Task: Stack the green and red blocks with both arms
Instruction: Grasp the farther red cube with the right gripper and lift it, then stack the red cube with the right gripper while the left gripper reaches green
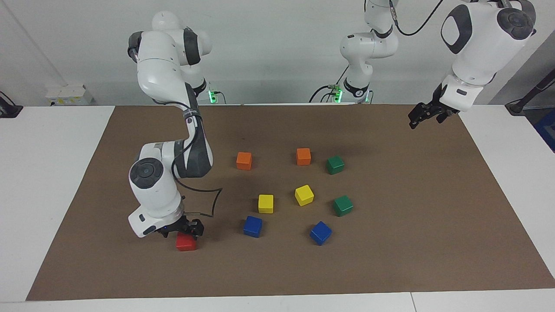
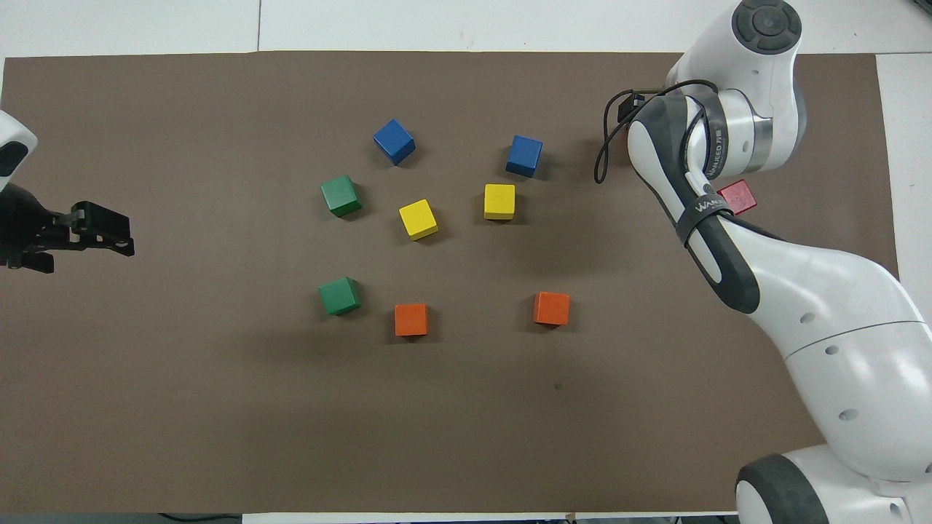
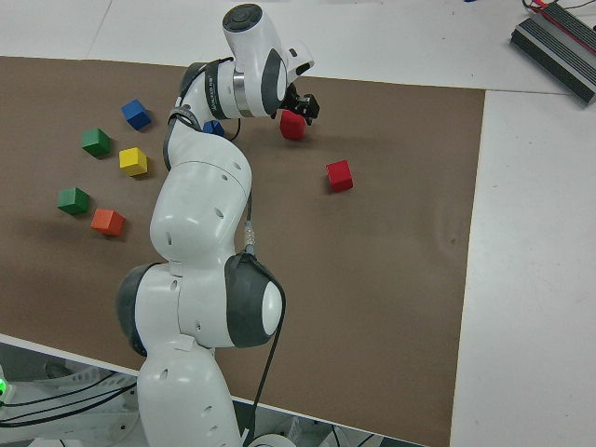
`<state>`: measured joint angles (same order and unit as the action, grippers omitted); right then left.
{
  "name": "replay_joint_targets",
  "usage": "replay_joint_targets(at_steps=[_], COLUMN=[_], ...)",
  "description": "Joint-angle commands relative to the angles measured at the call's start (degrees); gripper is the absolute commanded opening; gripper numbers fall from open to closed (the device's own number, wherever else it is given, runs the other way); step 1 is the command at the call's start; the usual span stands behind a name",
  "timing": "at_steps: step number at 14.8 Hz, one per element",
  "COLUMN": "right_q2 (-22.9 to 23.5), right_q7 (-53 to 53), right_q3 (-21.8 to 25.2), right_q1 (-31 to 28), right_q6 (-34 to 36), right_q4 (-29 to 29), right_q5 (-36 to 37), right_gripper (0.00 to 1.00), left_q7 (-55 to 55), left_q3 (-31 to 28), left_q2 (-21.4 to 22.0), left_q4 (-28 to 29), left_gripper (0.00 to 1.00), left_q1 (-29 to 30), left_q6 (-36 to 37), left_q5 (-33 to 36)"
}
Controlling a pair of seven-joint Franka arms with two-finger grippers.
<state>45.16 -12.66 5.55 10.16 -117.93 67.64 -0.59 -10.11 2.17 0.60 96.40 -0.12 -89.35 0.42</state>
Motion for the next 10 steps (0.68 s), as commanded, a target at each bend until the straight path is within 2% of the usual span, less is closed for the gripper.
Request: replay_joint_targets(at_steps=[1, 4, 7, 9, 10], right_q2=[1.6, 1.8, 1.6, 1.3, 1.2], right_q7=[1.2, 2.0, 4.7, 5.4, 6.1], right_q3=[-1.1, -2.1, -2.1, -2.1, -2.2], right_q1=[-0.5, -0.7, -0.8, -0.8, -0.8], right_q6=[-2.0, -3.3, -3.4, -4.9, -5.5], right_q4=[-0.2, 0.0, 0.2, 1.9, 2.2], right_q5=[-0.1, -0.2, -0.3, -0.1, -0.3], right_gripper=[1.0, 0.99, 0.93, 0.78, 0.68], left_q7=[0.5, 0.6, 0.4, -1.7, -5.4], left_q3=[0.5, 0.6, 0.7, 0.7, 0.7], left_q2=[1.5, 1.5, 2.6, 2.6, 2.7], left_q4=[1.6, 1.6, 2.3, 2.2, 3.0], left_gripper=[1.0, 1.0, 1.0, 1.0, 1.0], left_q1=[1.0, 1.0, 0.1, -2.3, -3.9], left_q6=[-0.6, -0.6, -0.3, -0.7, -2.0], left_q5=[-0.8, -0.8, -0.8, -0.9, -0.9])
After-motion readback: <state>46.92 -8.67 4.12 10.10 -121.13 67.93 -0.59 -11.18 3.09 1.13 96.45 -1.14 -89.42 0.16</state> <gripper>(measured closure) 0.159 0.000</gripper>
